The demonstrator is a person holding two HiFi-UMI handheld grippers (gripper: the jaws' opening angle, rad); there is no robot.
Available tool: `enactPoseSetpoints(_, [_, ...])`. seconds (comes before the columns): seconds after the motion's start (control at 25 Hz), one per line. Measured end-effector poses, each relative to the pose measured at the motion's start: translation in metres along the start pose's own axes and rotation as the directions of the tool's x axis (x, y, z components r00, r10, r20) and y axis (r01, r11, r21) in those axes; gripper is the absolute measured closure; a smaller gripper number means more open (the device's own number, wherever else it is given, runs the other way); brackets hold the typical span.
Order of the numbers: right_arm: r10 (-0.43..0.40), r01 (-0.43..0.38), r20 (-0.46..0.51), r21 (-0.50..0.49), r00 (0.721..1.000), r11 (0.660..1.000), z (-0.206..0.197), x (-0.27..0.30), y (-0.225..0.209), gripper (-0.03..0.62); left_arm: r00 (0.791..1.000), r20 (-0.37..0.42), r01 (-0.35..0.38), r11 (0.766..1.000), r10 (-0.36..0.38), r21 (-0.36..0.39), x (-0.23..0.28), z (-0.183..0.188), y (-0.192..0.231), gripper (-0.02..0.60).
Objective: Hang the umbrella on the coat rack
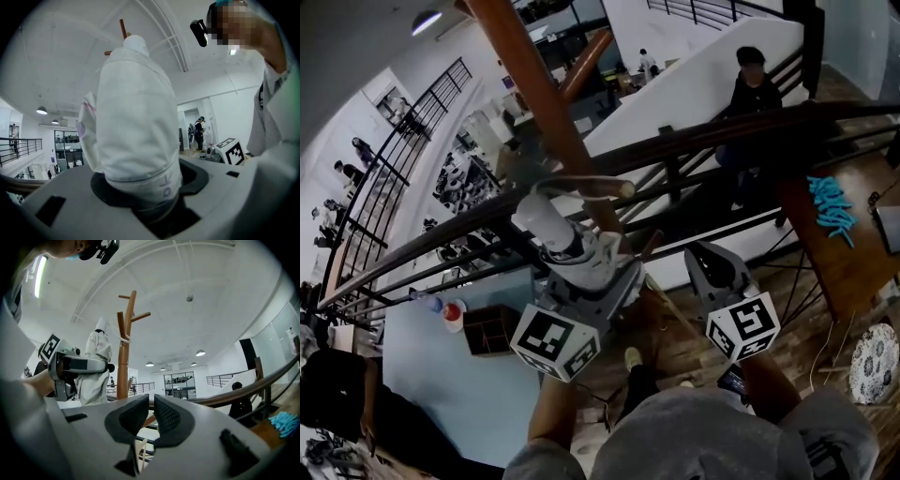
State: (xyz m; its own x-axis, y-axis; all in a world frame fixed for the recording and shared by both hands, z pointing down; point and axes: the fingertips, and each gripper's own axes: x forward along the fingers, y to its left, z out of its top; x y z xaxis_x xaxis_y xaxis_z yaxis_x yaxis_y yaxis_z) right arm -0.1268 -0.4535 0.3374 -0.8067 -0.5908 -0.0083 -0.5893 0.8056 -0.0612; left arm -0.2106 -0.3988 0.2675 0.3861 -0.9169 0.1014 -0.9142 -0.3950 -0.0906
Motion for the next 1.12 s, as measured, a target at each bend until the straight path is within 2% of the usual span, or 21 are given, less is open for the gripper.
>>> enactPoseSetpoints(0.6, [0.021, -0.021, 0.008, -0.018, 1.000, 1.000, 0.002, -0.004, 0.016, 0.548, 0.991, -0.089, -0.101, 0.994, 0.097, -0.048, -0.014, -0.055, 0.018, 0.337])
enactPoseSetpoints(0.88, [0.017, -0.017, 0.009, -0.026, 1.000, 1.000, 0.005, -0.011, 0.020, 0.548, 0.986, -0.119, -0.125, 0.990, 0.116, -0.066, -0.019, -0.073, 0.021, 0.337])
enactPoseSetpoints(1.12, [0.014, -0.013, 0.009, -0.032, 1.000, 0.999, 0.003, -0.017, 0.024, 0.548, 0.986, -0.134, -0.115, 0.990, 0.103, -0.087, -0.021, -0.091, 0.013, 0.337])
